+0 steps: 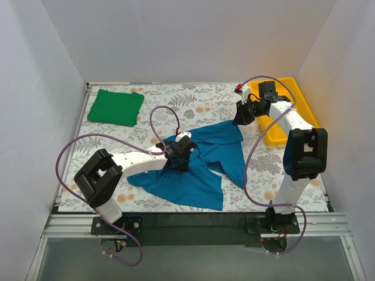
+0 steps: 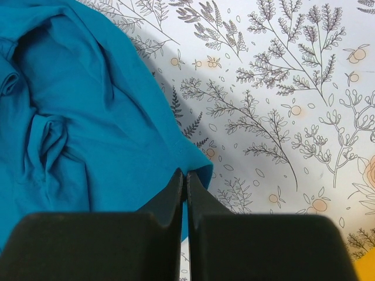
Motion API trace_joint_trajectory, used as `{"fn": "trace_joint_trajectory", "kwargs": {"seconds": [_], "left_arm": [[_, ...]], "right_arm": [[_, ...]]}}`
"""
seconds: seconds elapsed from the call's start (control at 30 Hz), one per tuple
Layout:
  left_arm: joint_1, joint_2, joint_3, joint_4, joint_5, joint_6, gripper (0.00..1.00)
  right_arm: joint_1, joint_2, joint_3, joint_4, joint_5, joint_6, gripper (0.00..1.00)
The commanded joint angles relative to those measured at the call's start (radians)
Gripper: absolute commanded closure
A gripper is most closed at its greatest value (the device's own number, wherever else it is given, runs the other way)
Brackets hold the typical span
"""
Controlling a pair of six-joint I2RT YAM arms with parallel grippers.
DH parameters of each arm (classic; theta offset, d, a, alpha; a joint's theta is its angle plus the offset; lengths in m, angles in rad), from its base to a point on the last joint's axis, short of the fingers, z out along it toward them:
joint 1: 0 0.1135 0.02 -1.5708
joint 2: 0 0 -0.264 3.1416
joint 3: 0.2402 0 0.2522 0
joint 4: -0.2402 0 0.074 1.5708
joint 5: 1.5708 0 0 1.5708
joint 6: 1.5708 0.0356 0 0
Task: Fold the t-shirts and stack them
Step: Flatten the tshirt out
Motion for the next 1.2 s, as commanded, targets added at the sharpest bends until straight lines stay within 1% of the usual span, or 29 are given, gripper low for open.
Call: {"fn": "trace_joint_trajectory", "kwargs": {"seconds": [0.0,0.07,0.1,0.23,0.27,0.37,0.5,0.7,0.8,0.87,0.93,0.97,1.07,1.17], "left_arm": [[-0.024,0.010,0.039,-0.066,-0.124,-0.011,0.64],[-0.031,0.006,0.042,-0.071,-0.145,-0.017,0.78],[-0.031,0.006,0.042,-0.072,-0.151,-0.016,0.78],[-0.031,-0.017,0.042,-0.078,-0.168,-0.011,0.97],[-0.031,-0.023,0.042,-0.078,-0.170,-0.006,1.00],[-0.031,-0.072,0.043,-0.077,-0.176,0.001,1.00],[-0.031,-0.202,0.059,-0.084,-0.182,0.029,1.00],[-0.030,-0.374,0.053,-0.083,-0.118,0.076,1.00],[-0.021,-0.431,0.040,-0.078,-0.059,0.089,1.00],[-0.013,-0.450,0.008,-0.065,0.012,0.104,1.00],[-0.005,-0.454,-0.036,-0.042,0.056,0.104,1.00],[-0.004,-0.451,-0.055,-0.034,0.106,0.098,1.00],[-0.004,-0.415,-0.121,0.017,0.168,0.072,1.00],[-0.004,-0.358,-0.171,0.105,0.229,0.043,1.00]], "right_arm": [[-0.006,-0.025,-0.015,0.025,-0.027,0.005,0.99],[-0.008,-0.025,-0.018,0.027,-0.028,0.003,0.99],[-0.008,-0.025,-0.018,0.027,-0.030,0.003,0.99],[-0.009,-0.028,-0.021,0.028,-0.033,0.003,0.99],[-0.009,-0.031,-0.021,0.027,-0.035,0.003,0.99],[-0.009,-0.039,-0.023,0.027,-0.035,0.000,0.99],[-0.011,-0.065,-0.021,0.024,-0.027,-0.017,0.99],[-0.012,-0.099,-0.015,0.021,-0.022,-0.029,0.99],[-0.012,-0.111,-0.017,0.021,-0.022,-0.031,0.99],[-0.012,-0.111,-0.020,0.021,-0.021,-0.031,0.99],[-0.012,-0.103,-0.030,0.021,-0.018,-0.031,0.99],[-0.012,-0.103,-0.034,0.022,-0.012,-0.031,0.99],[-0.012,-0.091,-0.058,0.022,0.005,-0.034,0.99],[-0.012,-0.085,-0.083,0.025,0.018,-0.043,0.99]]}}
